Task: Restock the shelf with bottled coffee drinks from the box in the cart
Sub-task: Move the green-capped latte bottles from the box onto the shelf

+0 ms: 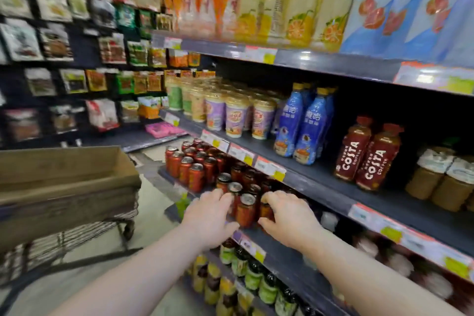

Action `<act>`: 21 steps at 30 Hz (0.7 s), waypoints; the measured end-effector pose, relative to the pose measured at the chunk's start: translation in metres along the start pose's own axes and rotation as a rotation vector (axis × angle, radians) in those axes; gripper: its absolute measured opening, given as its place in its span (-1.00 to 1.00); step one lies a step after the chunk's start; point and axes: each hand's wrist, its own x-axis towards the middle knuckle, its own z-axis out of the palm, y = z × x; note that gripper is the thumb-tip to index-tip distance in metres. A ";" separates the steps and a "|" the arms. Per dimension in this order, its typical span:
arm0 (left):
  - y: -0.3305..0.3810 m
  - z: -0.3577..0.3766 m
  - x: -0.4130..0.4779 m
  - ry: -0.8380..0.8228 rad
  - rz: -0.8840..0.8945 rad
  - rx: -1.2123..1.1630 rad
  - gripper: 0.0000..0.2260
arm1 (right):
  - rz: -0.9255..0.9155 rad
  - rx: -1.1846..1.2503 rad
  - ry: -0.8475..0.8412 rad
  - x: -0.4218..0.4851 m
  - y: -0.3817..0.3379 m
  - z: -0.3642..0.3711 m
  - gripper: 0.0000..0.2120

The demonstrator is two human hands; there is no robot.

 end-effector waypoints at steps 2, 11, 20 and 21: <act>-0.042 -0.001 -0.028 -0.017 -0.077 0.002 -0.47 | -0.072 0.016 -0.023 0.012 -0.045 0.013 -0.58; -0.185 -0.004 -0.136 -0.035 -0.424 -0.020 -0.42 | -0.345 0.047 -0.139 0.051 -0.212 0.058 -0.57; -0.269 0.010 -0.174 -0.069 -0.642 -0.027 -0.46 | -0.495 0.050 -0.282 0.109 -0.303 0.102 -0.52; -0.281 0.010 -0.173 -0.072 -0.667 -0.029 -0.46 | -0.512 0.057 -0.288 0.119 -0.312 0.106 -0.52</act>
